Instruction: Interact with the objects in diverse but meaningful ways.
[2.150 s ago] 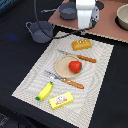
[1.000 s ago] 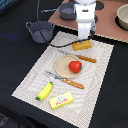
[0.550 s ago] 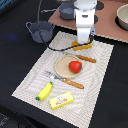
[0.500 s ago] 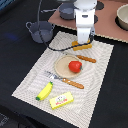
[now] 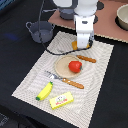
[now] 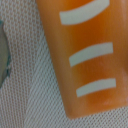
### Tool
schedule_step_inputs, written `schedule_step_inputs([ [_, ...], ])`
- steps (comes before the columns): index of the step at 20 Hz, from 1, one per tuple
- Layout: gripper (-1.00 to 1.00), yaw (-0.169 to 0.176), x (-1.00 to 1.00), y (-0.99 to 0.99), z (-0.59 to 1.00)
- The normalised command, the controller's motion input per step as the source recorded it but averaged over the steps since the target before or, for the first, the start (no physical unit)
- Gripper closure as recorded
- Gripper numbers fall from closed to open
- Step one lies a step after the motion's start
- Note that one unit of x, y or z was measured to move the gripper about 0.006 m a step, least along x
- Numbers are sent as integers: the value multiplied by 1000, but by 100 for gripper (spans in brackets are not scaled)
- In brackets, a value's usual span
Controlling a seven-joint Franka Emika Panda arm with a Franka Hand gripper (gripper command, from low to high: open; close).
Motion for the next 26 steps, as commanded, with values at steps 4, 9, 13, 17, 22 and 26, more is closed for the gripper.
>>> schedule_step_inputs([
  [4, 100, 7, 233, 0, -150],
  [9, 100, 1, 319, 0, -32],
  [13, 100, 0, 303, 0, -44],
  [17, 100, 0, 299, 0, -69],
  [22, 100, 3, 215, 1, -14],
  [26, 100, 15, -211, 249, 844],
])
